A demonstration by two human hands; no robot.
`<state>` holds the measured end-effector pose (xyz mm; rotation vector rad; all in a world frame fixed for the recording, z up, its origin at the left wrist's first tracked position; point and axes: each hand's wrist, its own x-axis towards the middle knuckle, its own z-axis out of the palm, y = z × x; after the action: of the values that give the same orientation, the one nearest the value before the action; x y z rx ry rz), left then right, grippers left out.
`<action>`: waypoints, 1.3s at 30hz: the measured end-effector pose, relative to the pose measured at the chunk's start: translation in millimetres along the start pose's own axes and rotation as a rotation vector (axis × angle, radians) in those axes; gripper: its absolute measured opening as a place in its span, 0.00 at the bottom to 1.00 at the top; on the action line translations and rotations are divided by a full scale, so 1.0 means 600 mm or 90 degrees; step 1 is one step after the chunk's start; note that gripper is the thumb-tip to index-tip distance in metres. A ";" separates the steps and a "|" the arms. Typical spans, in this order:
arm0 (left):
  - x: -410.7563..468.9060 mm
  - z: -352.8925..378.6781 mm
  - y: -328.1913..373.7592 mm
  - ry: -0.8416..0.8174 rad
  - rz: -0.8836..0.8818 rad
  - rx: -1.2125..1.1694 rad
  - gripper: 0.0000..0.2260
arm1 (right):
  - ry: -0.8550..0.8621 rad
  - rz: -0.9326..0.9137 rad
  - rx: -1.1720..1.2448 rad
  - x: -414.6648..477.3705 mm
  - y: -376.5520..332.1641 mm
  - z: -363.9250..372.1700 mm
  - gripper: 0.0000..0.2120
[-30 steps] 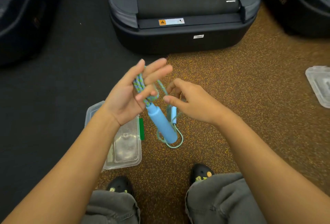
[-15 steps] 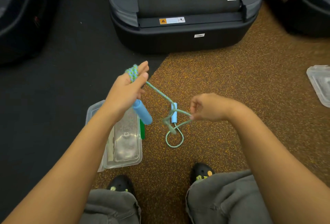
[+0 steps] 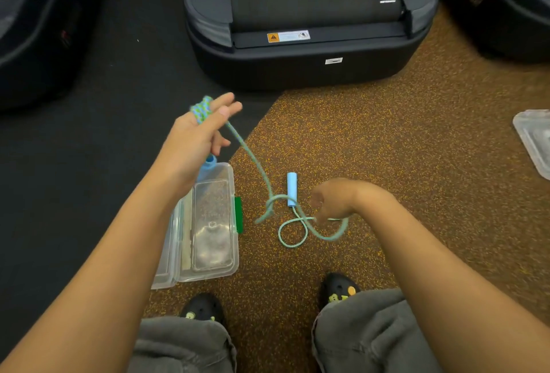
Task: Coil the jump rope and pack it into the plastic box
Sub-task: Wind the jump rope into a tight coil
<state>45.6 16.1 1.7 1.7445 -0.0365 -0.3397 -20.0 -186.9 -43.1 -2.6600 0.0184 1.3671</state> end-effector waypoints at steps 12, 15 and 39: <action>-0.036 0.039 0.033 -0.412 -0.043 -0.014 0.17 | 0.459 -0.361 0.493 -0.005 -0.057 -0.026 0.20; -0.037 0.041 0.030 -0.463 -0.053 -0.090 0.14 | 0.457 -0.351 0.521 -0.014 -0.055 -0.030 0.08; -0.011 0.054 -0.010 -0.184 -0.055 -0.067 0.16 | 0.399 -0.362 0.215 -0.044 -0.063 -0.024 0.08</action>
<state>30.4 -12.2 -7.9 1.5847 -0.1501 -0.6440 -20.9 -153.0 -8.9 -2.4093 -0.3678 0.3102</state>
